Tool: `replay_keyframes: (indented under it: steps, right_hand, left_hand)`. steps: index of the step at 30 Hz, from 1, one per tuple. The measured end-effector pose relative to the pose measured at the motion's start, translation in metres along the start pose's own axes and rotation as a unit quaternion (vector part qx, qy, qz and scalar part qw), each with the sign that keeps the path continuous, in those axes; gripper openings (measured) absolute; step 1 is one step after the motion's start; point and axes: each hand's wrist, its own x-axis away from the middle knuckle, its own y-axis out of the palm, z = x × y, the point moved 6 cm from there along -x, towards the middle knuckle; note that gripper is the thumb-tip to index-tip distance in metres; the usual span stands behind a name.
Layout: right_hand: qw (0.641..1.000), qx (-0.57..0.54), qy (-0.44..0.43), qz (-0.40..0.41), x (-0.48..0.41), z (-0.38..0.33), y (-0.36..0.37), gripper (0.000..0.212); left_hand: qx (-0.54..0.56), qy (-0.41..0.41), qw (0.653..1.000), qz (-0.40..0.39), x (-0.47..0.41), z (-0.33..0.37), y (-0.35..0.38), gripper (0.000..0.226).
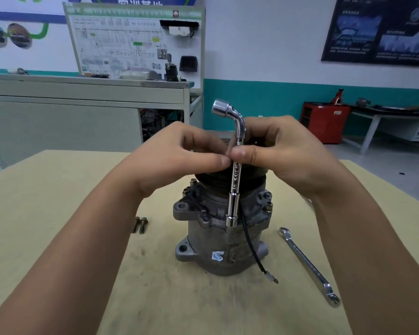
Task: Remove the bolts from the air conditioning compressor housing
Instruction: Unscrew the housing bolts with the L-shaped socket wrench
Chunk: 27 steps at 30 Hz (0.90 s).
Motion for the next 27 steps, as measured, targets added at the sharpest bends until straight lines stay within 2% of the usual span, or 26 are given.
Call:
replay_keyframes:
  steps: [4, 9, 11, 14, 19, 24, 27]
  right_hand:
    - [1.0, -0.01, 0.007, 0.002, 0.0, 0.0, 0.0, 0.025]
    - [0.999, -0.038, 0.011, -0.015, 0.0, -0.001, 0.003, 0.034]
    - [0.998, -0.05, 0.019, -0.02, 0.0, 0.001, 0.003, 0.026]
    - [0.997, -0.073, 0.014, -0.038, 0.0, 0.002, 0.003, 0.011]
    - [0.992, -0.105, 0.001, -0.062, 0.002, 0.002, 0.004, 0.009]
    - [0.988, -0.152, -0.005, 0.006, 0.0, 0.003, -0.003, 0.018]
    - [0.982, -0.18, -0.018, 0.052, -0.001, 0.0, -0.003, 0.01]
  left_hand:
    - [0.013, 0.0, 1.0, -0.026, 0.0, 0.002, 0.004, 0.025]
    - [0.025, -0.011, 0.999, -0.041, -0.002, 0.002, 0.016, 0.017]
    - [0.034, -0.015, 0.998, -0.043, -0.002, 0.002, 0.017, 0.012]
    - [0.05, -0.014, 0.997, -0.058, -0.001, 0.001, 0.017, 0.016]
    - [0.066, -0.013, 0.996, -0.054, -0.002, 0.001, 0.019, 0.015]
    - [0.059, -0.028, 0.998, -0.02, -0.003, -0.003, 0.016, 0.015]
    - [0.068, -0.024, 0.997, -0.024, -0.002, -0.001, 0.018, 0.009]
